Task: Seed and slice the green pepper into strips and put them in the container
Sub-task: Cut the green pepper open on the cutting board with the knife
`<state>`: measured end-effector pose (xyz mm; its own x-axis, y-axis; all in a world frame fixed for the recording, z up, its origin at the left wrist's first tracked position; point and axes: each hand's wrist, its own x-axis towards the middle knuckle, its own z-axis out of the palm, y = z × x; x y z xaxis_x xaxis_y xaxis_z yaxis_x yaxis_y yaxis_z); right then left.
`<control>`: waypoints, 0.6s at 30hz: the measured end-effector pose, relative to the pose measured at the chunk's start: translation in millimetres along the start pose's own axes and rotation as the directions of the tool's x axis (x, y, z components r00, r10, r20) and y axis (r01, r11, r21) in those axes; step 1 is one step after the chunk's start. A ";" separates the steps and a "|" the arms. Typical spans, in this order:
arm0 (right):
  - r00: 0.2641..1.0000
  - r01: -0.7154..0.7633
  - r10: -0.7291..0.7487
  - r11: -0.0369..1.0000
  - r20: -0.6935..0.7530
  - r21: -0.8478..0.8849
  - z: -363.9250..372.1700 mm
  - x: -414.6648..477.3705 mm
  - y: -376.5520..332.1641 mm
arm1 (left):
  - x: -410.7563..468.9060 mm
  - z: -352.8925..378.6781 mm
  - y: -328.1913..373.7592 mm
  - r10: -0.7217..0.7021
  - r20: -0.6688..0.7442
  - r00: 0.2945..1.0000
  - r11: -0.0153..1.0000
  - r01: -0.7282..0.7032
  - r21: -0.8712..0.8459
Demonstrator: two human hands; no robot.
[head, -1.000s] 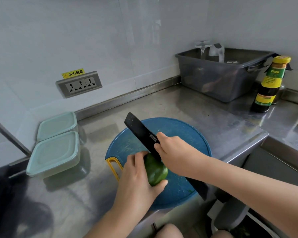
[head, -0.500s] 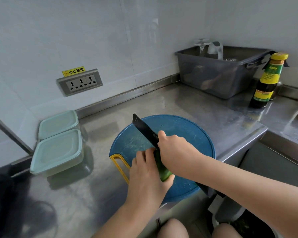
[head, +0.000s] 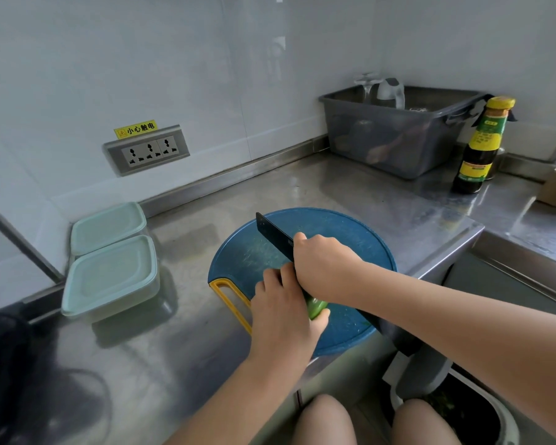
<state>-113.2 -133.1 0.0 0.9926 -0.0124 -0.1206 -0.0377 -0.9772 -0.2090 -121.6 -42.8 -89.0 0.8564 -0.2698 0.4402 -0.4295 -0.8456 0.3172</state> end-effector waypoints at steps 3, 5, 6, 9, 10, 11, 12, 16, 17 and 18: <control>1.000 -0.009 0.009 0.999 0.024 -0.033 -1.2 3.3 -1.3 | -0.7 -0.9 0.2 0.003 -0.014 1.000 1.000 -0.003 -0.011; 0.999 -0.016 0.019 0.998 0.043 -0.053 -2.2 5.5 -1.8 | -1.8 -3.8 2.1 0.003 -0.001 1.000 1.000 -0.003 -0.009; 0.999 -0.018 0.021 0.998 0.047 -0.066 -2.6 6.8 -2.1 | -2.4 -5.1 2.9 0.003 0.000 1.000 1.000 -0.003 -0.007; 0.999 -0.038 0.041 0.997 0.036 -0.066 -1.0 9.9 -2.2 | -3.9 -7.9 4.8 -0.016 0.008 1.000 1.000 0.016 0.004; 0.998 -0.050 0.052 0.997 0.030 -0.057 0.5 10.8 -2.1 | -4.0 -8.6 5.5 -0.019 0.010 1.000 1.000 0.019 0.009; 0.998 -0.060 0.062 0.997 0.026 -0.055 1.5 12.2 -1.7 | -3.7 -9.4 6.4 -0.019 0.009 1.000 1.000 0.019 0.014; 0.997 -0.071 0.072 0.996 0.031 -0.052 2.2 13.9 -0.3 | -3.8 -10.1 6.8 -0.015 0.003 1.000 1.000 0.015 0.020; 0.987 -0.127 0.122 0.991 0.104 0.049 4.5 24.1 22.6 | -8.7 -12.9 2.2 0.009 -0.051 0.999 1.000 -0.010 -0.011; 0.988 -0.127 0.118 0.988 0.099 0.087 6.2 26.0 30.1 | -10.5 -13.6 0.6 0.018 -0.050 0.999 0.999 -0.020 -0.037; 0.991 -0.116 0.105 0.985 0.083 0.130 7.9 27.4 37.1 | -11.4 -13.5 -1.5 0.030 -0.053 0.998 0.997 -0.034 -0.068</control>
<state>-88.3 -168.0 -18.8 0.9701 -0.0976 -0.2221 -0.1667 -0.9334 -0.3177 -134.5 -32.2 -83.1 0.8267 -0.2706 0.4934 -0.4767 -0.8025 0.3587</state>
